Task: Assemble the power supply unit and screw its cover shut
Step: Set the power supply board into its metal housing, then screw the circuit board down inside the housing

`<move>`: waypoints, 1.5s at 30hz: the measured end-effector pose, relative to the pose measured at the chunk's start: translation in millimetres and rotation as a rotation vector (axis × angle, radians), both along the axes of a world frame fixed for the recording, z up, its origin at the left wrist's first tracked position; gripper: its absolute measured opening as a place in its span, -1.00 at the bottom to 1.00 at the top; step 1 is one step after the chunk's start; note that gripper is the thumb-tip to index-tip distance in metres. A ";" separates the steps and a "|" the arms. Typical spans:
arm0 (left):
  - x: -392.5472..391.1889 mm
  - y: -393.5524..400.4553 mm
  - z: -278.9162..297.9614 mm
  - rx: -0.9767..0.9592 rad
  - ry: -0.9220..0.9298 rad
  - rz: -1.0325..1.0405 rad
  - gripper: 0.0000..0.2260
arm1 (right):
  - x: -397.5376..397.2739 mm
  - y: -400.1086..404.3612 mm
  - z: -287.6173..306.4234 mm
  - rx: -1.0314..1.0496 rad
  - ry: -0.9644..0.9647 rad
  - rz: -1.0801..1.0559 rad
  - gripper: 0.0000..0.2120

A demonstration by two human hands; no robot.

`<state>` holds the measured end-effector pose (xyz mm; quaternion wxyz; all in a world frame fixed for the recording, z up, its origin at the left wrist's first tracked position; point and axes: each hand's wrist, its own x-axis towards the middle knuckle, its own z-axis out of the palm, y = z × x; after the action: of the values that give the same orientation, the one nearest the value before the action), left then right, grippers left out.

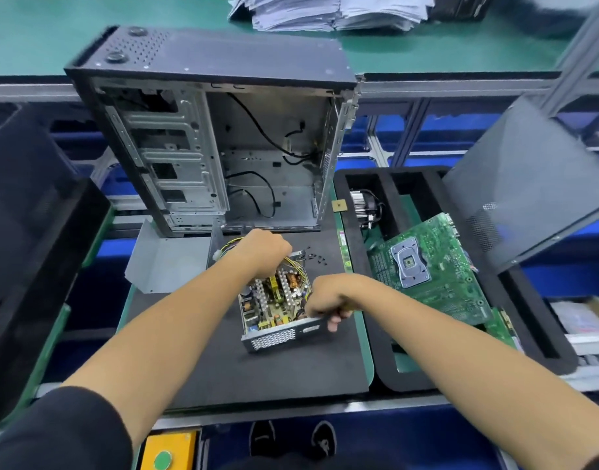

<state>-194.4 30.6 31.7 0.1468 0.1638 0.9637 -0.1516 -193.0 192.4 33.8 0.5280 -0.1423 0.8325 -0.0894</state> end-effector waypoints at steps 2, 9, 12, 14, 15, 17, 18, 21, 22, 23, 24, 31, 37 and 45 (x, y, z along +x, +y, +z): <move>-1.0 -3.7 -2.0 0.017 0.005 -0.038 -0.90 | -11.5 0.5 -0.4 -0.017 0.044 -0.010 -0.79; 19.1 0.5 7.7 0.398 0.195 -0.185 -0.84 | -34.5 4.4 -2.6 0.068 0.199 0.098 -0.71; 36.3 10.0 4.5 0.529 -0.053 -0.119 -0.89 | -28.2 2.9 -12.4 0.129 0.145 0.140 -0.74; 44.7 13.9 -4.0 0.534 -0.189 -0.099 -0.87 | -25.4 1.9 -15.6 0.117 0.120 0.123 -0.81; 47.5 15.3 -8.0 0.533 -0.244 -0.083 -0.86 | -24.9 1.7 -16.5 0.102 0.095 0.096 -0.82; 50.0 16.2 -13.0 0.564 -0.313 -0.044 -0.85 | -25.2 2.1 -19.0 0.081 0.050 0.068 -0.82; 50.0 15.3 -13.8 0.588 -0.327 -0.024 -0.87 | -25.6 2.3 -20.3 0.079 0.045 0.072 -0.84; 49.5 10.6 -13.9 0.615 -0.334 -0.001 -0.95 | -26.0 4.1 -23.4 0.083 0.025 0.070 -0.91; 49.6 9.2 -14.0 0.622 -0.334 0.001 -0.96 | -25.5 5.0 -23.9 0.080 0.011 0.069 -0.87; 49.8 8.0 -14.1 0.630 -0.332 0.002 -0.97 | -25.0 5.8 -24.1 0.071 -0.005 0.065 -0.81; 50.2 6.8 -14.1 0.637 -0.330 0.005 -0.96 | -24.5 6.5 -24.2 0.060 -0.025 0.052 -0.78; 47.3 -6.5 -13.1 0.655 -0.311 0.038 -0.96 | -27.7 5.9 -24.0 0.067 -0.074 0.060 -0.76; 48.3 -7.3 -19.2 0.637 -0.343 0.003 -0.97 | -39.8 8.6 -27.3 0.105 -0.110 0.023 -0.81; 35.7 -13.5 -4.5 0.745 -0.231 0.043 -0.94 | -66.4 -0.9 -25.4 0.048 0.333 0.002 -0.77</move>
<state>-158.6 17.2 27.1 0.1879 0.2015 0.9331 0.2313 -259.4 191.5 8.4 0.3862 -0.1432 0.9102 -0.0445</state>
